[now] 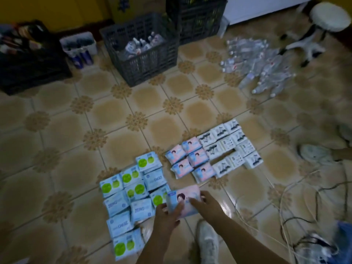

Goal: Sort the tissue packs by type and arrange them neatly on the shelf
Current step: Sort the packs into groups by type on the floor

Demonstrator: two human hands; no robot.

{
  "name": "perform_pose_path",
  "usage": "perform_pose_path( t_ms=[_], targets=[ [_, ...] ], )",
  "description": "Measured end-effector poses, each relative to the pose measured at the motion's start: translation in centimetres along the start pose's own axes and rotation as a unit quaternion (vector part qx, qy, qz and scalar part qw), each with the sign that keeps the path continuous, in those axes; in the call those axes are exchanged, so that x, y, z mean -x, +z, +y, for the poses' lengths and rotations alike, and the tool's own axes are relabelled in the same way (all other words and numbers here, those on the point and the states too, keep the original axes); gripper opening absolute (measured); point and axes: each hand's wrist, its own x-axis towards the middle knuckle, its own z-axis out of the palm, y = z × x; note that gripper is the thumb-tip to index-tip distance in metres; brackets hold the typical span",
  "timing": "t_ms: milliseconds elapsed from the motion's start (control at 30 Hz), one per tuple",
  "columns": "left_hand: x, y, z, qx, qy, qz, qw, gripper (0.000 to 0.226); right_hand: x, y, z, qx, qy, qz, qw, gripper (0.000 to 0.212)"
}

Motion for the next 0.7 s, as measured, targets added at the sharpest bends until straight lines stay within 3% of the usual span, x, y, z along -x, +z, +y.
perform_pose_path(
  t_ms=[100, 167, 300, 467, 600, 700],
  targets=[
    [-4.7, 3.4, -1.4, -0.031, 0.051, 0.068, 0.996, 0.048, -6.1, -0.4, 2.6, 0.014, 0.012, -0.045, 0.999, 0.029],
    [-9.8, 5.6, -3.9, -0.058, 0.029, 0.004, 0.998, 0.063, -10.8, -0.3, 4.7, 0.035, 0.021, -0.064, 0.997, 0.031],
    [-17.6, 8.6, -7.2, -0.114, 0.063, 0.059, 0.990, 0.039, -19.0, 0.8, 8.4, 0.087, 0.034, -0.019, 0.995, 0.039],
    [-30.7, 10.6, -13.8, -0.155, 0.073, 0.063, 0.983, 0.071, -27.3, 2.2, 12.0, 0.163, 0.006, -0.016, 0.987, 0.042],
    [-30.4, 12.5, -10.6, -0.200, 0.095, 0.079, 0.972, 0.038, -31.2, 3.9, 14.4, 0.200, -0.063, -0.016, 0.978, 0.066],
    [-30.7, 13.2, -9.9, -0.212, 0.083, 0.060, 0.972, 0.036, -31.7, 4.3, 14.8, 0.185, -0.062, -0.018, 0.981, 0.061]
  ],
)
